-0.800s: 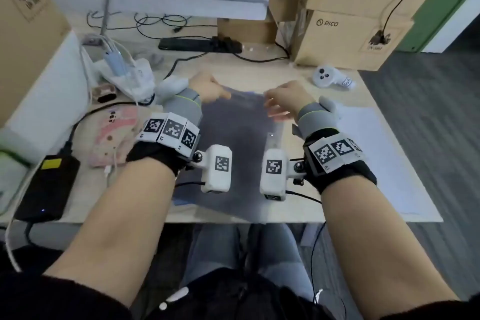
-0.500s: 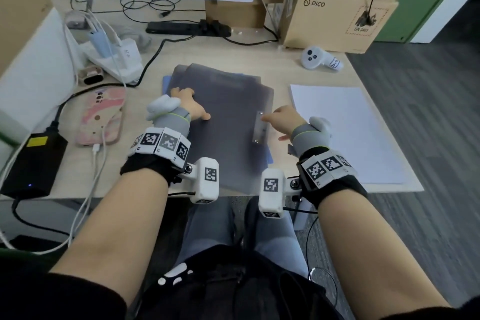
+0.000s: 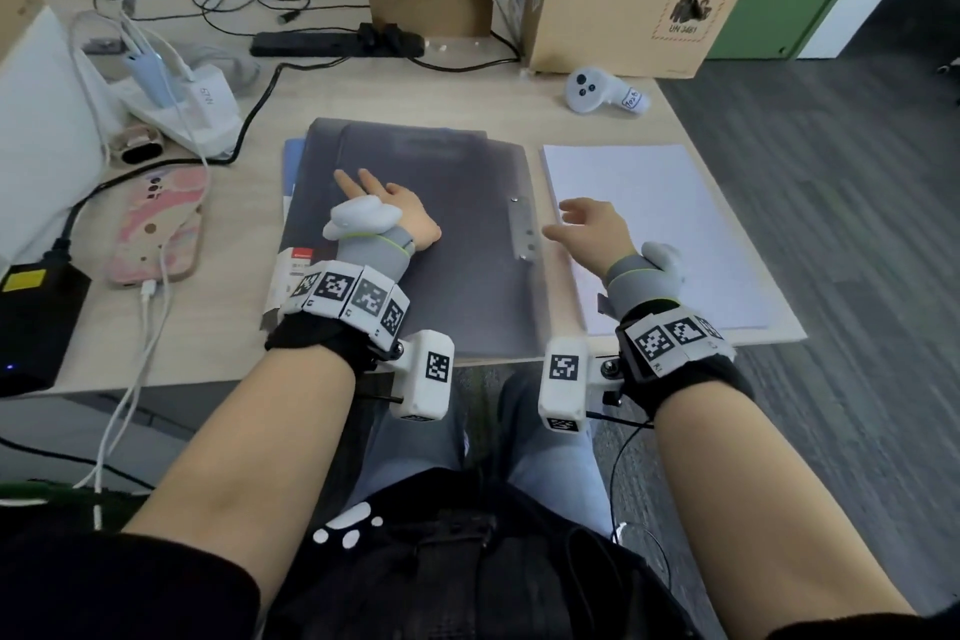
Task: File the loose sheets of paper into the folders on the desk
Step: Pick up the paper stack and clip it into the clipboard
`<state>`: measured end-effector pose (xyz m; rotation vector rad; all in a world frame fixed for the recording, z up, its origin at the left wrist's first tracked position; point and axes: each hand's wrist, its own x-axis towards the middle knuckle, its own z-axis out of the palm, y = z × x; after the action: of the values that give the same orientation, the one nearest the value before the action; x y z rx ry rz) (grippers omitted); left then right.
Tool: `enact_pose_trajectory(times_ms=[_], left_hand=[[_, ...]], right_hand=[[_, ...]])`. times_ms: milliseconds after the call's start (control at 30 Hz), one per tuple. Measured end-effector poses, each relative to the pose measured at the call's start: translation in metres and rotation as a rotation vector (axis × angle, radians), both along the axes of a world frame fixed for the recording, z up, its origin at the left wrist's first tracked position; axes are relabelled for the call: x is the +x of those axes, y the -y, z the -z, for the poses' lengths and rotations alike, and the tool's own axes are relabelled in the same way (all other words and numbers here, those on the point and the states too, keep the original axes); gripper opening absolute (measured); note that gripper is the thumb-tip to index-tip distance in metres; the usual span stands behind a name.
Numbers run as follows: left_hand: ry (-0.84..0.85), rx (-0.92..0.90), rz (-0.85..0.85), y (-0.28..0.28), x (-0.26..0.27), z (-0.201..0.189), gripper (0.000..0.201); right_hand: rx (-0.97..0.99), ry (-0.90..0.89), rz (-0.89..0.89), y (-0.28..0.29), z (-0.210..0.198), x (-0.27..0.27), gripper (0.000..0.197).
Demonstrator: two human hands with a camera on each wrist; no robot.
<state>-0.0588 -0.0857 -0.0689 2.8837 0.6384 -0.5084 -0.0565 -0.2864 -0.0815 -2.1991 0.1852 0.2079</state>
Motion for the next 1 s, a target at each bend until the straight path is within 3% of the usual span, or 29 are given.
enact_pose_trajectory(times_ms=[167,233,300,333,400,467,733,900,1000], left_hand=[[0.174,-0.311,0.3,0.052,0.011,-0.001,0.052],[0.186,-0.451,0.345,0.077,0.014,0.001,0.037],[0.182,-0.475,0.338,0.095,0.017,0.005,0.013],[0.171,-0.45,0.337,0.101,0.017,0.006,0.011],[0.143,-0.374,0.345,0.112,0.015,0.008,0.034],[0.143,-0.352,0.362,0.12,0.014,0.009,0.04],[0.163,-0.419,0.205,0.132,0.03,0.027,0.01],[0.321,-0.501,0.155,0.132,0.03,0.028,0.017],[0.418,-0.657,0.089,0.135,0.027,0.025,0.016]], right_hand=[[-0.226,0.062,0.187,0.056,0.004,0.005,0.053],[-0.369,0.034,0.268,0.079,0.009,0.006,0.053],[-0.525,-0.037,0.32,0.096,0.013,0.005,0.055],[-0.58,-0.092,0.328,0.103,0.014,0.003,0.06],[-0.628,-0.174,0.32,0.115,0.016,0.001,0.069],[-0.616,-0.189,0.309,0.123,0.02,0.0,0.071],[-0.575,-0.049,0.278,0.131,0.029,0.0,0.067],[-0.558,-0.006,0.272,0.131,0.027,-0.003,0.068],[-0.545,0.001,0.267,0.131,0.028,-0.004,0.068]])
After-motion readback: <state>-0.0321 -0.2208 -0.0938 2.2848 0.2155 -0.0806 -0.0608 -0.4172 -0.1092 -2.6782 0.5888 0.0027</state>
